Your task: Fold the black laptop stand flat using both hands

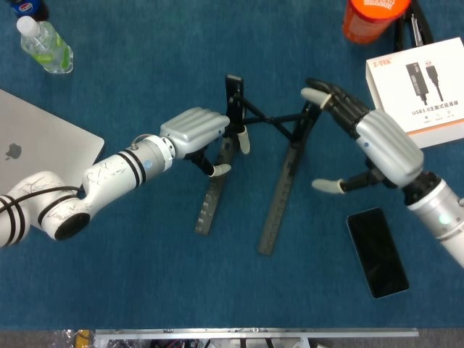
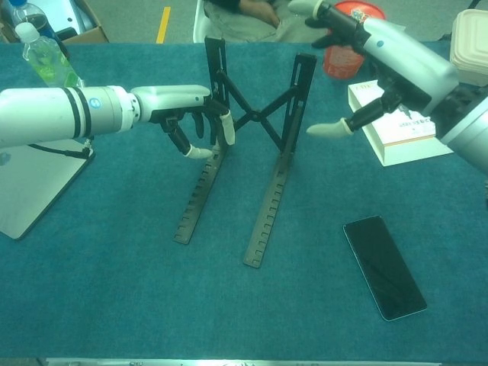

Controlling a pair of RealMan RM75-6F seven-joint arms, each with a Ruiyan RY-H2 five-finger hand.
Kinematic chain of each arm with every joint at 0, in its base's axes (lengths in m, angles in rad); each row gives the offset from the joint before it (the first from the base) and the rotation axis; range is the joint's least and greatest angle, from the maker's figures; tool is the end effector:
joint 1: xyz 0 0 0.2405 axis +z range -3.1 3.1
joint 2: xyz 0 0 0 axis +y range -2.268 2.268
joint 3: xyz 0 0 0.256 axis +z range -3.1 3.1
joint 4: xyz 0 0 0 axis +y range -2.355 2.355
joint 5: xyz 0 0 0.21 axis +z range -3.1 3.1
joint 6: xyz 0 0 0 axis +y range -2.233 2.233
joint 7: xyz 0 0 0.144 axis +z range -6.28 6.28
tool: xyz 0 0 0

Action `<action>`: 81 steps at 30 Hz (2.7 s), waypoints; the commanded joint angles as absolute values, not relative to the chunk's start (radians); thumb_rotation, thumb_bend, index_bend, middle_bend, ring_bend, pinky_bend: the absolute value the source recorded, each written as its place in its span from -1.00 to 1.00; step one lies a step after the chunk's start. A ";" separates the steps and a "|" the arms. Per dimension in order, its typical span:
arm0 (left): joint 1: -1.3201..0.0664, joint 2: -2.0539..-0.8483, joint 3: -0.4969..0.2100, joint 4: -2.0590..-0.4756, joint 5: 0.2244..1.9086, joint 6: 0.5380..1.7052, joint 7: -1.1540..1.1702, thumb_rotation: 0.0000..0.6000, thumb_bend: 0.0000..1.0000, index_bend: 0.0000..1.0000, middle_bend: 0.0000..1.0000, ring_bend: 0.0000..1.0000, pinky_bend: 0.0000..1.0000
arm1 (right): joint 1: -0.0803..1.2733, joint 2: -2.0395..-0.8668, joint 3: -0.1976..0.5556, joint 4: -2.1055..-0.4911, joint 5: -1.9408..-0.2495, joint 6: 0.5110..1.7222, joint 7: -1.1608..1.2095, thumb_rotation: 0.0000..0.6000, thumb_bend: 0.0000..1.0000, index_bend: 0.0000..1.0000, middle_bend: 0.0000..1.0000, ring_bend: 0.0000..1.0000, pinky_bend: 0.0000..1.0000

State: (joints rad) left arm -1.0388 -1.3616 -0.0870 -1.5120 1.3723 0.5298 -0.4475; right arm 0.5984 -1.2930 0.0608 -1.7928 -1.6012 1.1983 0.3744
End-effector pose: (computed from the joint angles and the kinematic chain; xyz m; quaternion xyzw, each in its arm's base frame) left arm -0.0920 0.3534 -0.0176 -0.7991 -0.4916 -0.3059 0.1619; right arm -0.1261 -0.2667 0.0568 0.6537 -0.4771 0.5581 0.1831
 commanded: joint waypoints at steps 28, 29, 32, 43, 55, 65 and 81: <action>-0.976 -1.251 -0.081 -1.542 1.287 0.583 -0.270 1.00 -0.34 -0.29 -0.25 -0.45 -0.32 | 0.674 -1.300 -0.016 -1.714 -1.640 0.999 0.643 1.00 -0.84 -1.00 -0.93 -1.00 -0.73; -0.974 -1.247 -0.082 -1.543 1.284 0.584 -0.264 1.00 -0.34 -0.29 -0.25 -0.45 -0.32 | 0.680 -1.310 -0.019 -1.704 -1.643 0.988 0.655 1.00 -0.84 -1.00 -0.93 -1.00 -0.73; -0.971 -1.239 -0.085 -1.545 1.272 0.586 -0.247 1.00 -0.34 -0.29 -0.25 -0.45 -0.32 | 0.694 -1.333 -0.025 -1.676 -1.644 0.965 0.672 1.00 -0.84 -1.00 -0.93 -1.00 -0.73; -0.958 -1.220 -0.096 -1.562 1.251 0.591 -0.218 1.00 -0.34 -0.29 -0.25 -0.45 -0.32 | 0.715 -1.409 -0.034 -1.544 -1.615 0.912 0.718 1.00 -0.83 -1.00 -0.91 -1.00 -0.73; -0.948 -1.212 -0.101 -1.573 1.258 0.591 -0.209 1.00 -0.34 -0.29 -0.25 -0.45 -0.32 | 0.711 -1.427 -0.038 -1.470 -1.581 0.899 0.721 1.00 -0.82 -1.00 -0.91 -1.00 -0.73; -0.940 -1.205 -0.105 -1.576 1.261 0.593 -0.205 1.00 -0.34 -0.29 -0.25 -0.45 -0.32 | 0.726 -1.433 -0.036 -1.496 -1.600 0.896 0.740 1.00 -0.82 -1.00 -0.91 -1.00 -0.73; -0.928 -1.160 -0.115 -1.615 1.251 0.605 -0.178 1.00 -0.34 -0.29 -0.25 -0.45 -0.32 | 0.810 -1.566 0.032 -1.454 -1.540 0.797 0.748 1.00 -0.82 -1.00 -0.91 -1.00 -0.73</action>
